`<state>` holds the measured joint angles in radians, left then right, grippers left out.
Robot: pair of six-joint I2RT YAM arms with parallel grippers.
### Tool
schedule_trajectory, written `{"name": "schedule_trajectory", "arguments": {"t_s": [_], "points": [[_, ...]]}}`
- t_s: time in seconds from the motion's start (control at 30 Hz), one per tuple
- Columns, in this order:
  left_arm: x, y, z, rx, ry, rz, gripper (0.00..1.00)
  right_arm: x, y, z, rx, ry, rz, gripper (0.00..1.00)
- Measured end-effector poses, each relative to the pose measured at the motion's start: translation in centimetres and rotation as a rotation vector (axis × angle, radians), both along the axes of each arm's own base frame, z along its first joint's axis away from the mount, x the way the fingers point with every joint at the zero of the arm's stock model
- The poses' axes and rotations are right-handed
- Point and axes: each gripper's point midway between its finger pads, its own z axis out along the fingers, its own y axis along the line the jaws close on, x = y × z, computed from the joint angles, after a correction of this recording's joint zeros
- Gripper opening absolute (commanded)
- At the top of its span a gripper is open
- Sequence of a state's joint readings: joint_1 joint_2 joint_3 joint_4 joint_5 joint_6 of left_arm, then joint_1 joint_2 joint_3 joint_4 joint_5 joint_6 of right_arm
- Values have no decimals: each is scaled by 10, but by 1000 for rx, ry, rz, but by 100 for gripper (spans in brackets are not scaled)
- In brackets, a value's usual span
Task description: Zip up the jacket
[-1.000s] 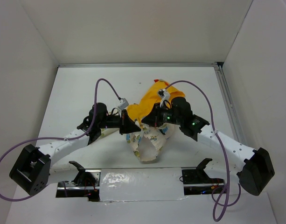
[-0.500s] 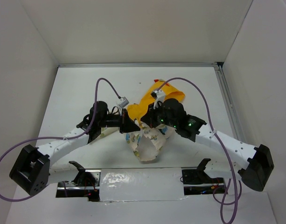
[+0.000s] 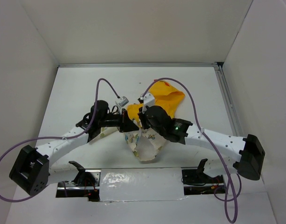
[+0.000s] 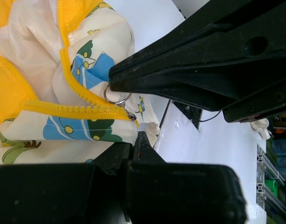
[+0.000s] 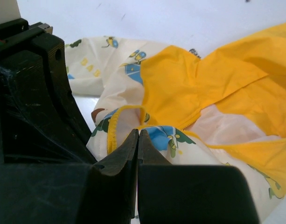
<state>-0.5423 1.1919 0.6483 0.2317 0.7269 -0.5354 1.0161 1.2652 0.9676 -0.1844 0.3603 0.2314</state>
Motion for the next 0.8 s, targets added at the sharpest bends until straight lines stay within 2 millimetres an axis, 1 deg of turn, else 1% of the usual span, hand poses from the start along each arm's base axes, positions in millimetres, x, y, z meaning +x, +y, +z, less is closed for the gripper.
{"name": "schedule_trajectory", "arguments": {"t_s": [0.17,0.3,0.4,0.47,0.6,0.67,0.7,0.73,0.77,0.8], "points": [[3,2,5,-3,-16,25,0,4,-4,9,33,-63,-49,0],[3,2,9,-16,-14,30,0,1,-8,19,86,-95,-52,0],[1,0,9,-23,-11,10,0,-2,-7,21,113,-116,-22,0],[-3,-1,5,-22,9,-15,0,-6,-8,17,118,-123,12,0],[-12,-4,-9,7,92,-70,0,-22,-4,12,155,-187,186,0],[-13,-5,-11,17,122,-90,2,-27,-3,14,161,-205,248,0],[-14,-6,-10,17,128,-98,22,-28,-1,18,169,-217,268,0],[-15,-6,-9,16,127,-106,33,-29,1,21,174,-226,281,0],[-15,-6,-7,16,119,-109,65,-29,1,24,174,-230,286,0],[-15,-6,-6,16,107,-113,80,-28,2,27,181,-233,283,0]]}}
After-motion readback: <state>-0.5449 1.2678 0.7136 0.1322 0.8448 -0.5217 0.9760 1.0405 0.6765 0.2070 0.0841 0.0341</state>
